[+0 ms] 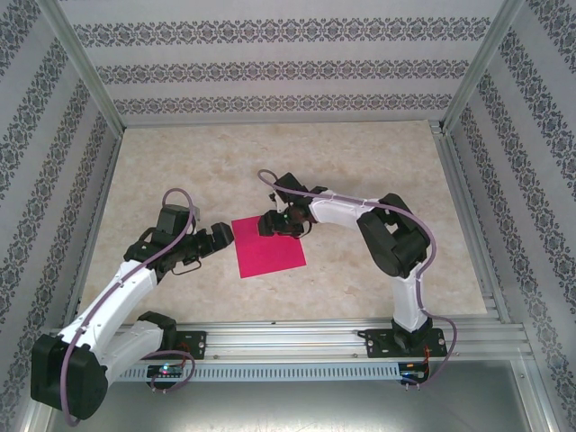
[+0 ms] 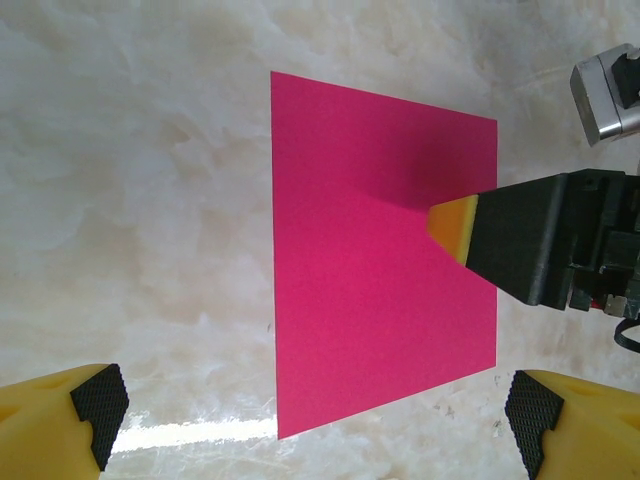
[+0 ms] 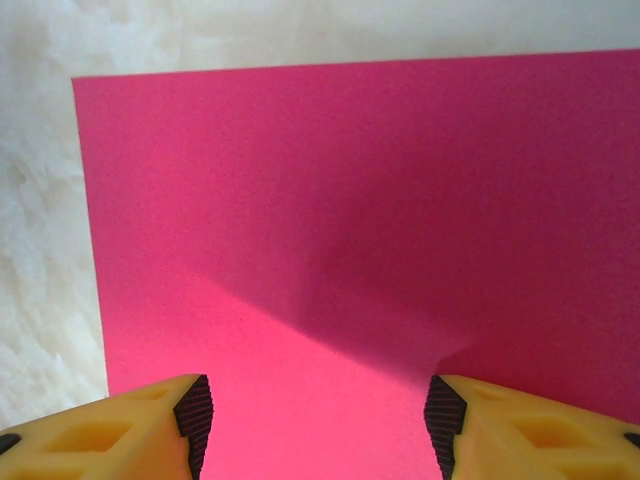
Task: Fold a paper plane with a square sheet of paper (pick it up from the middle)
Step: Move the square sheet of paper to the center of the table.
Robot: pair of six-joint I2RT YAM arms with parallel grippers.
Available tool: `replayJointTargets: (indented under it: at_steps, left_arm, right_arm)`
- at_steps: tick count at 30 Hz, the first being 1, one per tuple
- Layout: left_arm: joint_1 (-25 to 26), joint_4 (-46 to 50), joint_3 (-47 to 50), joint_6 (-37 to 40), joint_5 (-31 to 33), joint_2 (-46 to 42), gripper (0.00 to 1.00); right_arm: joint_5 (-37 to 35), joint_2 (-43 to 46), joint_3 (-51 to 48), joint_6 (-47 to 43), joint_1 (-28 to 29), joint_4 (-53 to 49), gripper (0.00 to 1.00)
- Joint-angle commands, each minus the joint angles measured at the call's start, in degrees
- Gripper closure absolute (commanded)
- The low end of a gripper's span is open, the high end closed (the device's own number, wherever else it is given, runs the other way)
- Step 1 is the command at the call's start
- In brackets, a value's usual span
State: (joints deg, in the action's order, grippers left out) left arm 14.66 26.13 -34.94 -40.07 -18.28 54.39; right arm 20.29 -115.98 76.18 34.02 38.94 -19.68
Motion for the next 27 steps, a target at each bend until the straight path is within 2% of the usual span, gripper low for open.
replayJointTargets:
  at_steps: [1, 4, 9, 15, 18, 21, 24, 25, 27]
  left_arm:
    - [0.8, -3.7, 0.9, 0.5, -1.7, 0.8, 0.00]
    - [1.8, -5.3, -0.3, 0.7, -3.0, 3.6, 0.00]
    - [5.8, -8.0, -3.0, -0.4, -2.5, 9.5, 0.00]
    - [11.1, -11.4, -4.6, -2.1, -0.5, 14.7, 0.00]
    - [11.9, -11.4, -4.8, -2.6, 2.0, 15.3, 0.00]
    - [11.9, -9.8, -5.0, -2.9, 6.5, 14.9, 0.00]
    - [11.6, -10.4, -4.7, -3.4, 9.4, 14.5, 0.00]
    - [11.4, -11.6, -4.4, -3.3, 9.0, 14.6, 0.00]
    - [10.8, -13.4, -4.1, -3.3, 8.1, 15.4, 0.00]
  right_arm:
    - [-6.1, 1.5, -4.6, 1.5, -1.5, -2.4, 0.38]
    - [-9.4, 4.4, -9.2, 1.4, -3.4, -3.0, 0.38]
    - [-9.1, 9.9, -15.9, -0.5, -6.4, -1.0, 0.37]
    - [-9.3, 11.8, -15.3, -5.6, -7.9, -5.7, 0.37]
    - [-8.5, 12.7, -12.3, -7.9, -7.3, -8.8, 0.35]
    - [-13.2, 15.2, -8.4, -8.5, -4.9, -13.7, 0.31]
    - [-23.7, 16.4, -5.4, -6.1, -1.5, -19.3, 0.26]
    - [-27.6, 16.2, -4.3, -4.4, -0.2, -21.5, 0.23]
    - [-31.8, 15.0, -2.3, -0.3, 1.3, -25.7, 0.09]
